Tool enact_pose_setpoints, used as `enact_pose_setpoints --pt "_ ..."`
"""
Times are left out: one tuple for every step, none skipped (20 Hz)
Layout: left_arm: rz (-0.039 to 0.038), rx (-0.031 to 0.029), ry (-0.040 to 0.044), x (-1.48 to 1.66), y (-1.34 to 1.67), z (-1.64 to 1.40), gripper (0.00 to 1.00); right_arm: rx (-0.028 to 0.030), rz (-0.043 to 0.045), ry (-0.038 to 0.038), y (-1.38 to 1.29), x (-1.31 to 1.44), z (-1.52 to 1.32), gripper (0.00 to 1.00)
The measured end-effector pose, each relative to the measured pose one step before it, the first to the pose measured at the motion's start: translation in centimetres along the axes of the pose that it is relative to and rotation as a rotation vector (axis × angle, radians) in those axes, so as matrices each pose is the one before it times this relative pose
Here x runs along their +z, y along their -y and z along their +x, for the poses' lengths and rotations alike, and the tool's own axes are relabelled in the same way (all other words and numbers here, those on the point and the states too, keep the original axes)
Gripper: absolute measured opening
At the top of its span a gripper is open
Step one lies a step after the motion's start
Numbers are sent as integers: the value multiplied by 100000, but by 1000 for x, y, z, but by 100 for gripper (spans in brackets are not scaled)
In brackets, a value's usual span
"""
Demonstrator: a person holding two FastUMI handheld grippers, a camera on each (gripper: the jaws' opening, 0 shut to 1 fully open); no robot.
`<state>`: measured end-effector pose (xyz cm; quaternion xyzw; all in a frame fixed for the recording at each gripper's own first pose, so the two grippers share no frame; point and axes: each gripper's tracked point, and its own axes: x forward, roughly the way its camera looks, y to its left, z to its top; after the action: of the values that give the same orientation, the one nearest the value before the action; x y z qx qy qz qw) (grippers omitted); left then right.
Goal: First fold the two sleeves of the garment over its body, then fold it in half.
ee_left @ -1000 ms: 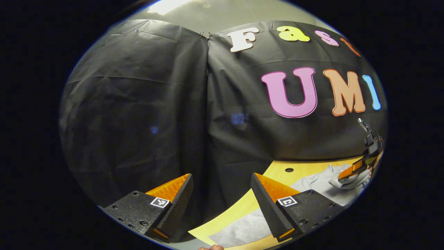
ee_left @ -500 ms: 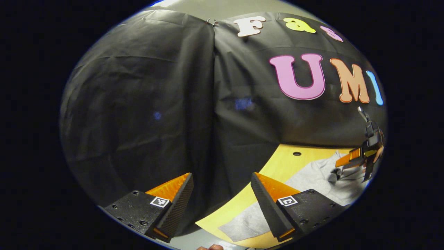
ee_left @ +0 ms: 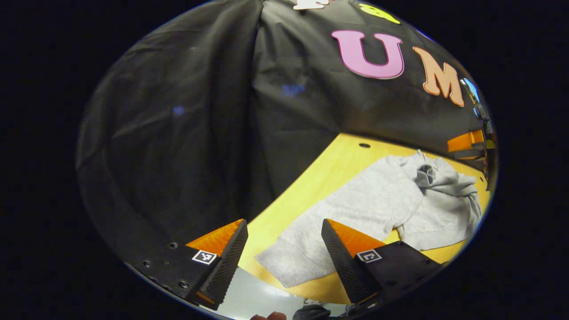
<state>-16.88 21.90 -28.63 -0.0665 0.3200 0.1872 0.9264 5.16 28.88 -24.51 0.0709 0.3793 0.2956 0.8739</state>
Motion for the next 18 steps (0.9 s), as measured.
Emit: enact_pose_setpoints --pt "-1820 -403 -2431 -879 256 321 98 -1641 -1708 2287 589 314 -596 96" --pt "-1311 42 -1391 -714 208 111 98 -2508 -1769 2608 817 420 -603 96" --pt "-527 230 -771 -427 25 201 98 -2049 -1094 1789 699 -9 -732 96" --pt "412 503 -1863 -845 1 420 98 -1251 97 749 579 -162 -504 96" --pt "584 350 -1281 -326 -77 396 98 -840 544 41 453 -338 -408 96" --pt "199 185 -1378 -372 91 431 98 -862 452 -229 565 -203 -462 96" --pt "-143 94 -1693 -513 -8 203 98 -1285 155 362 582 -176 -343 96" --pt "-359 -59 -1347 -428 40 186 98 -1134 -142 161 654 -135 -333 96" --pt "-555 156 -1363 -406 -43 310 98 -947 68 84 455 -146 -216 96" --pt "-727 378 -1868 -558 -22 203 98 -724 -186 232 397 -33 -315 96" --pt "371 980 -154 -39 -97 103 98 -838 -746 92 452 -41 -250 96" --pt "823 184 1746 416 98 181 99 -594 -957 309 413 27 -332 96" --pt "463 -271 -1938 -183 131 18 98 -948 -1038 681 489 -97 -259 96" --pt "223 -109 121 206 117 -133 97 -858 -745 506 388 -30 -345 96" --pt "148 -16 -1204 29 159 185 94 -400 -297 -47 77 -276 -307 96" --pt "206 107 -2261 -164 229 49 85 -250 96 63 133 -141 -220 96" --pt "196 -210 -575 370 201 164 78 -23 100 186 107 -153 -366 96" --pt "447 -12 -2014 -13 211 241 59 -21 107 306 51 -73 -285 96"
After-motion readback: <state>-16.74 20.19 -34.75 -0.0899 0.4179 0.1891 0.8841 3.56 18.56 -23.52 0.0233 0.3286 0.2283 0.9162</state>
